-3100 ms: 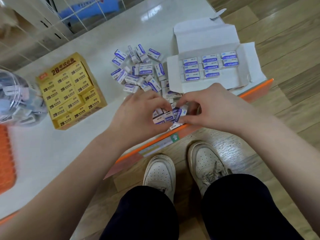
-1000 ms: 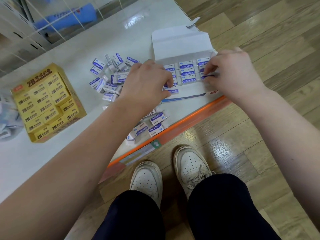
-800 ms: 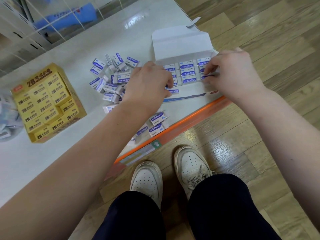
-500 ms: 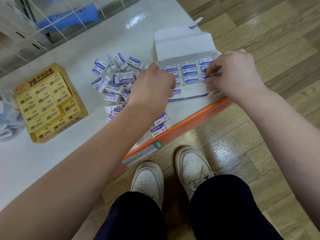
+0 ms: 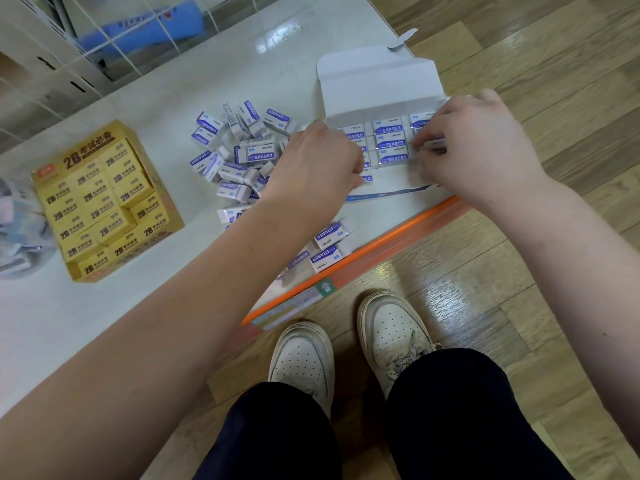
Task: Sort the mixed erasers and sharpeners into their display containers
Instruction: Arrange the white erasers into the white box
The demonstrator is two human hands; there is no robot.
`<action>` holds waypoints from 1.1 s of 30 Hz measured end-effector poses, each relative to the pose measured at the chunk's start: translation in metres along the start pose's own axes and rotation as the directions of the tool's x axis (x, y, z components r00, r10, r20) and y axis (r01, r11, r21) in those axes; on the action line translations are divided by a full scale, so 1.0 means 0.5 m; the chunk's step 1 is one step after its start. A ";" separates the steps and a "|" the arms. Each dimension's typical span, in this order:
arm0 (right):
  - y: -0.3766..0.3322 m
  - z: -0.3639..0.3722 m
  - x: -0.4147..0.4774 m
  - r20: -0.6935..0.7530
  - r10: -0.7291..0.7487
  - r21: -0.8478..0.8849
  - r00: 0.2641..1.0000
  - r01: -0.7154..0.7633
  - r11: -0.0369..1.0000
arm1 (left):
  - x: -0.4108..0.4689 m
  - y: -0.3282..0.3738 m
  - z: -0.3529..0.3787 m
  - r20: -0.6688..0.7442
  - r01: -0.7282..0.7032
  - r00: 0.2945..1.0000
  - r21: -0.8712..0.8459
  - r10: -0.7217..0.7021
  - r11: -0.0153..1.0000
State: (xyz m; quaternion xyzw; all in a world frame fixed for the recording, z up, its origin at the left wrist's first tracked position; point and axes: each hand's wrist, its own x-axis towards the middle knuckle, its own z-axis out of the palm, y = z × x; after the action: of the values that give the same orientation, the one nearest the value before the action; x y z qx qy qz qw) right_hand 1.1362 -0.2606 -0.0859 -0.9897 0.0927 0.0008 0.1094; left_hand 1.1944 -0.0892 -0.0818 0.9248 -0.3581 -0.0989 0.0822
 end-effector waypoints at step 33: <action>-0.194 0.029 -0.078 0.163 -0.400 0.381 0.902 0.317 0.869 | -0.199 -0.158 -0.003 -0.110 -0.032 0.994 -0.238 0.005 0.971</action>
State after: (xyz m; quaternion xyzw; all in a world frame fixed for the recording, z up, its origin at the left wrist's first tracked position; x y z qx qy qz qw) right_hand 1.1162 -0.1571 -0.0782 -0.9474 -0.1089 0.0820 0.2895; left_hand 1.1737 0.0363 -0.0854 0.9088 -0.3472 -0.0901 0.2132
